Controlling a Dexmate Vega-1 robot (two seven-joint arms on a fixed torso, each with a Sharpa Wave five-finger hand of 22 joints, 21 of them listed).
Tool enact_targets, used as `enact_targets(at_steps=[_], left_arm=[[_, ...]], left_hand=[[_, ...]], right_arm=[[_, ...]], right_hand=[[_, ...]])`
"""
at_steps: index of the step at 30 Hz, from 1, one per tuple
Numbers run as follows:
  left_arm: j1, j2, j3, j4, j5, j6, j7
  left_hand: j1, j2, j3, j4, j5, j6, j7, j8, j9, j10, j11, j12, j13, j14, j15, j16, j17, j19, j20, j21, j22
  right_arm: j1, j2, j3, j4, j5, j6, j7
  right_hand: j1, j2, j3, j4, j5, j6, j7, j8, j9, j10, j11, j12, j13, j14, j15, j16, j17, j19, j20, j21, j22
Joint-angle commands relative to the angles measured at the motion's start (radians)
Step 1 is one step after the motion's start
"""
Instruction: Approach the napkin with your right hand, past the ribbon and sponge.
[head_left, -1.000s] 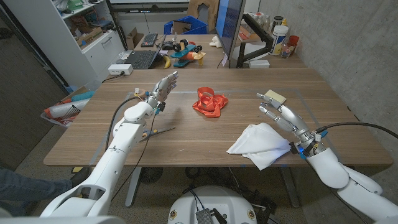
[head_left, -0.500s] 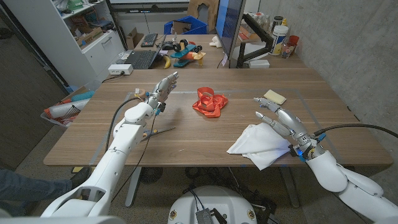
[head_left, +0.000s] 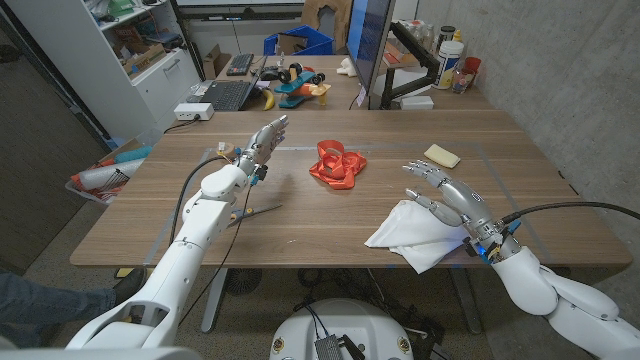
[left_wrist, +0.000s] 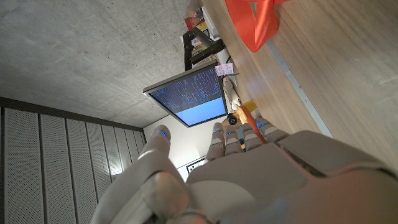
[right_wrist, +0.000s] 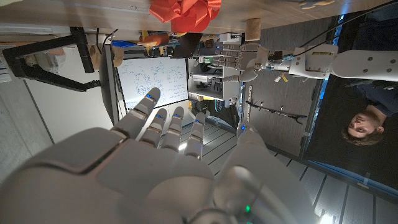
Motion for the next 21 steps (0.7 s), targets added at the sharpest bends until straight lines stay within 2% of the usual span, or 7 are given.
enact_targets(at_steps=[1,21], left_arm=[[0.015,0.005,0.005,-0.025,0.004,0.011,0.01],[0.01,0.0,0.015,-0.012,0.005,0.006,0.006]], left_hand=[[0.003,0.009,0.003,-0.005,0.002,0.01,0.002,0.004,0.002,0.002,0.009,0.006,0.002,-0.004,0.004,0.004,0.002,-0.012,-0.002,0.0,0.006],[0.003,0.01,0.002,-0.006,0.002,0.01,0.001,0.003,0.002,0.002,0.007,0.006,0.002,-0.005,0.004,0.005,0.002,-0.017,0.0,0.0,0.006]], right_arm=[[-0.024,-0.046,-0.005,-0.032,-0.059,-0.076,-0.045],[-0.021,-0.117,-0.036,-0.061,-0.133,-0.183,-0.054]], right_hand=[[0.006,-0.002,0.0,-0.005,0.005,0.013,0.002,0.007,0.003,0.001,-0.008,0.003,0.005,-0.001,-0.045,0.006,0.004,-0.005,0.0,0.001,0.005],[0.007,0.006,0.003,-0.007,0.014,0.047,0.005,0.014,0.002,0.015,-0.006,0.008,0.004,0.017,-0.036,0.017,0.004,-0.003,0.008,0.009,0.005]])
